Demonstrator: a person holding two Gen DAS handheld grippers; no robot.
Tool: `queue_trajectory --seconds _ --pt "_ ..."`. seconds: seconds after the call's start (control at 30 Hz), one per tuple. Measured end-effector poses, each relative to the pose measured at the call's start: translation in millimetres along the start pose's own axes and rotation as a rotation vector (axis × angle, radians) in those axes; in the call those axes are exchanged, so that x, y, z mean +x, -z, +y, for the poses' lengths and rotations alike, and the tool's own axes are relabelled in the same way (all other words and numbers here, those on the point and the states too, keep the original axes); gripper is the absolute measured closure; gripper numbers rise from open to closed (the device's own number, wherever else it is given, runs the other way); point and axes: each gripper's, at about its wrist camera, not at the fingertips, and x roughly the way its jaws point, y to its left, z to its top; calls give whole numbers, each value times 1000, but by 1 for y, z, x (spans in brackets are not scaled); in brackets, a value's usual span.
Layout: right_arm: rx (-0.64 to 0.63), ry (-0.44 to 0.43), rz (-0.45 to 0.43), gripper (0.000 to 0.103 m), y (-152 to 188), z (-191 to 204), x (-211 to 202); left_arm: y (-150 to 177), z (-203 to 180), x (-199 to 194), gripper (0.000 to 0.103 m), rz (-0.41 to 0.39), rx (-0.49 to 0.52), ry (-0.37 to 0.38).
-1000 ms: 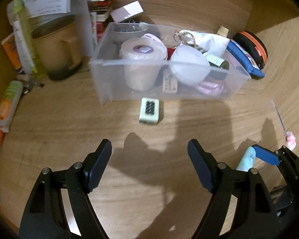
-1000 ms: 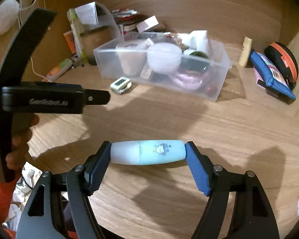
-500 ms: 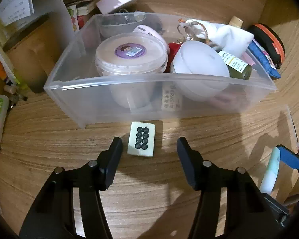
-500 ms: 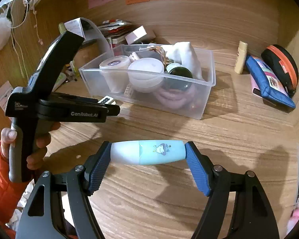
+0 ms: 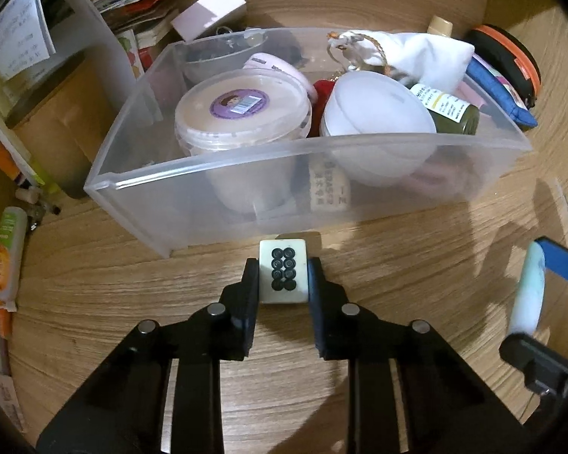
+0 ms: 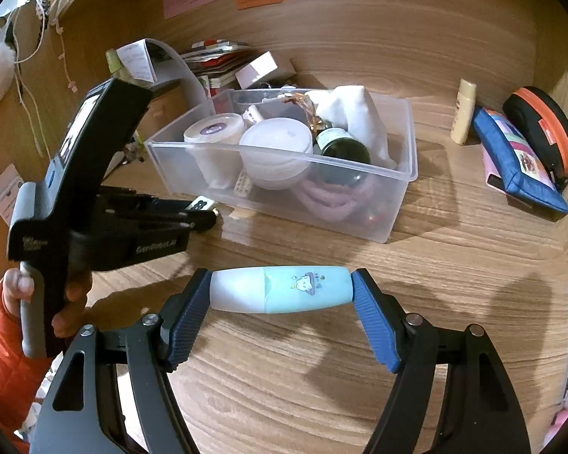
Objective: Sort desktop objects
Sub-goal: 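Grasp the white domino tile with the left tool while the right tool holds the tube, then carry the tile and tube into the clear box and open both tools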
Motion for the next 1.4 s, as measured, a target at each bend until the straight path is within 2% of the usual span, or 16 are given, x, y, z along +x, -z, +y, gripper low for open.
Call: queue_trajectory --seconds 0.2,0.6,0.83,1.0,1.13,1.4 --pt "31 1 1 31 0 -3 1 9 4 -10 79 -19 -8 25" --pt "60 4 -46 31 -15 -14 -12 20 12 -64 79 -118 -15 67" --pt "52 13 -81 31 -29 -18 -19 13 15 -86 79 -161 -60 130" --pt "56 30 -117 31 -47 -23 -22 2 17 -105 79 -213 -72 143" --pt "62 36 -133 31 -63 -29 -21 -14 16 -114 79 -253 -45 153" --pt "65 50 -137 31 -89 -39 -8 -57 14 -108 79 -262 -36 171"
